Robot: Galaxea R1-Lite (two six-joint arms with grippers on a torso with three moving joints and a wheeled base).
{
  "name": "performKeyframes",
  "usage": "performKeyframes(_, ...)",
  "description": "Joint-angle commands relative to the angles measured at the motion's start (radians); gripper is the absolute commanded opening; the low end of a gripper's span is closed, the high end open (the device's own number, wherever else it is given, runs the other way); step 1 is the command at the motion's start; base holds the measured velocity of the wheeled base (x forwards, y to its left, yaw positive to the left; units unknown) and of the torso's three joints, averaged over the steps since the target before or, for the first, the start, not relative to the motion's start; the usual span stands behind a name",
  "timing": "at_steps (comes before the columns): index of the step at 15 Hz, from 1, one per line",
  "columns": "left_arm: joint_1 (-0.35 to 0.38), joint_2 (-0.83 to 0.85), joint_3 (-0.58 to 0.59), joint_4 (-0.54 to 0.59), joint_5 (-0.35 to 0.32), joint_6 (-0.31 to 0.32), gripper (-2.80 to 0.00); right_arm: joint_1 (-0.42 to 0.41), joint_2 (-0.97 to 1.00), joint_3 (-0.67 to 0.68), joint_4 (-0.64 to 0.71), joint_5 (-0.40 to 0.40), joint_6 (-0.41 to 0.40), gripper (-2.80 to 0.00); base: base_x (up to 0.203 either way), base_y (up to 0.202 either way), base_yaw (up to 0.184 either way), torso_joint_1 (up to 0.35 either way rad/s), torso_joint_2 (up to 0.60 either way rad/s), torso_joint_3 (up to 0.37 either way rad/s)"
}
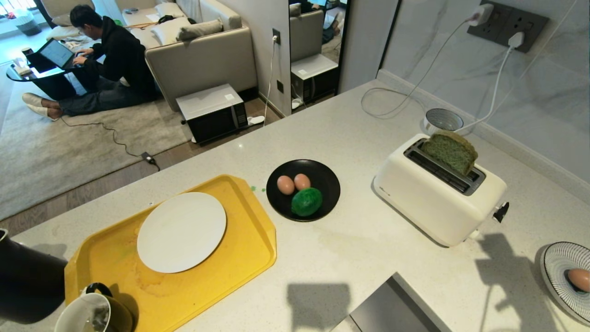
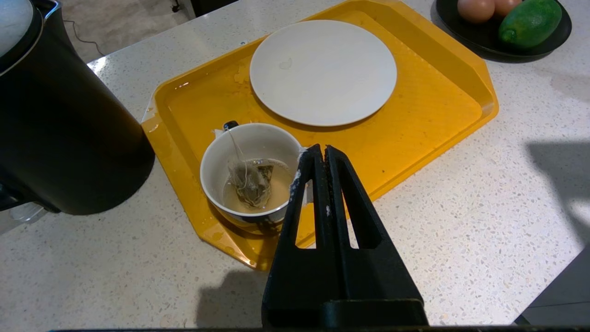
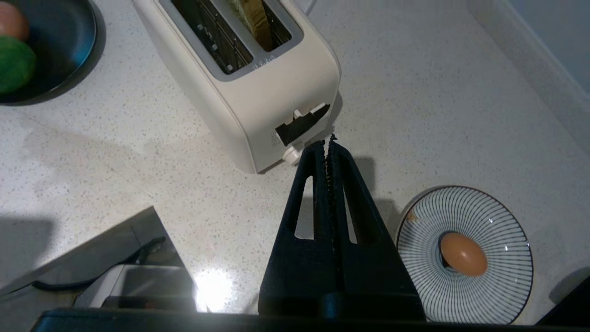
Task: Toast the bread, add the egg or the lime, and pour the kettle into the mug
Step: Put the baked bread on a plate
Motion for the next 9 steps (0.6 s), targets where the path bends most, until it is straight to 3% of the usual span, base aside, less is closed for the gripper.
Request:
performKeyframes(1,0.0,0.0,0.0,0.0,0.0,0.0,-2.8,0.002,0.02,0.03,-0.088,0.003,-0.002,-2.8,0.0,0.0,0.0,0.0,0.0,0.0)
performKeyframes(3,0.0,0.001,0.0,0.0,0.0,0.0,-2.8,0.009,0.054,0.046,-0.155,0.006,-0.002,-2.8,0.0,0.0,0.0,0.0,0.0,0.0)
performKeyframes(9,0.0,0.001,0.0,0.0,0.0,0.0,-2.8,0.024,0.057,0.059,-0.155,0.002,-0.001,-2.8,0.0,0.0,0.0,0.0,0.0,0.0)
